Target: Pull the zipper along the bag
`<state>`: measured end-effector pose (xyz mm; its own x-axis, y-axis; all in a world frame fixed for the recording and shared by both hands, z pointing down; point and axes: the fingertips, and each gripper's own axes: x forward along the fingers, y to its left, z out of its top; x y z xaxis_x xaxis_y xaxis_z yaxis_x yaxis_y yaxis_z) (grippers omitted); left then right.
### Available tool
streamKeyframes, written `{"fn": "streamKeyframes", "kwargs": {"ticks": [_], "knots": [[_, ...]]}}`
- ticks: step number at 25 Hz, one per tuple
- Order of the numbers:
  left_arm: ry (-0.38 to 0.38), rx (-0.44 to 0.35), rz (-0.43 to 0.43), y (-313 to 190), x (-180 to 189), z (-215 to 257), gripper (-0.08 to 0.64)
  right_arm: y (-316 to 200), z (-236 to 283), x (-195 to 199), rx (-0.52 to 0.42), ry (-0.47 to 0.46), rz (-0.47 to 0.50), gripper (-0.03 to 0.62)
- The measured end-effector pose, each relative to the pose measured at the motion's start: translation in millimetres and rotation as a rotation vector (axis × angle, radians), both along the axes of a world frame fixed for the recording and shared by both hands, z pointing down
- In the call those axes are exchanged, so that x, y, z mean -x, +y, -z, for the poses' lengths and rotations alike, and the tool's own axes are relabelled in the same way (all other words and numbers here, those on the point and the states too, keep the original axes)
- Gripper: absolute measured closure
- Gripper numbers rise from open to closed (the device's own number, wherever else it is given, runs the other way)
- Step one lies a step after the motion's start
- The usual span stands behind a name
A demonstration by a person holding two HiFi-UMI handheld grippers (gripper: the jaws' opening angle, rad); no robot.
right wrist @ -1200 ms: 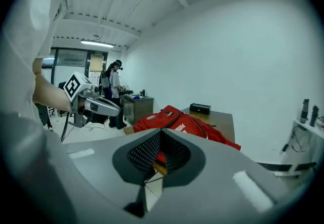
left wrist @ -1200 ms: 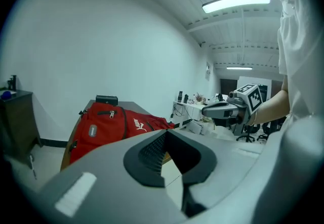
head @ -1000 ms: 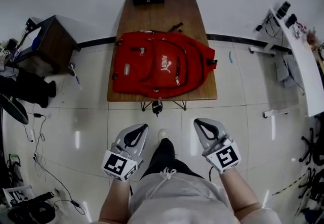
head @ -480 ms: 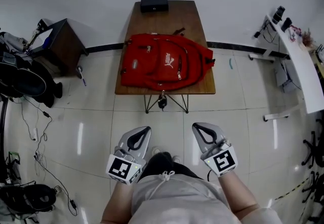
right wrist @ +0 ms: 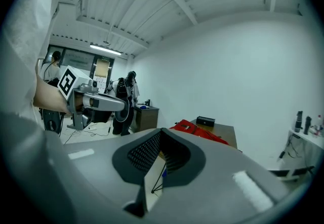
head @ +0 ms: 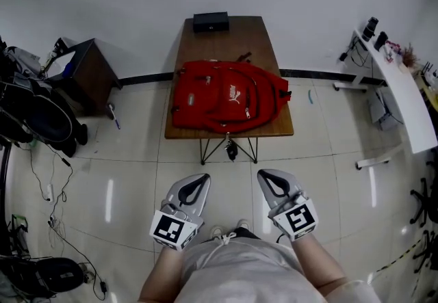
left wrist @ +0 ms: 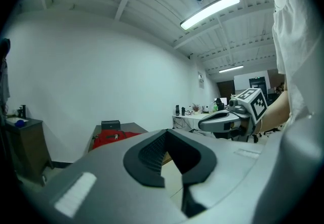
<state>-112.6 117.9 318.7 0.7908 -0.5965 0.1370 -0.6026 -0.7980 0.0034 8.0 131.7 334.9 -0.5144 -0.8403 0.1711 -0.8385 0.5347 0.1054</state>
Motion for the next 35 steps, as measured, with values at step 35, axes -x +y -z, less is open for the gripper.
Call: {"fn": "streamKeyframes", "kwargs": {"ticks": [35], "knots": [[0.014, 0.024, 0.010, -25, 20, -3, 0.551, -13, 9, 13, -0.011, 0.085, -0.063, 0.587]]}}
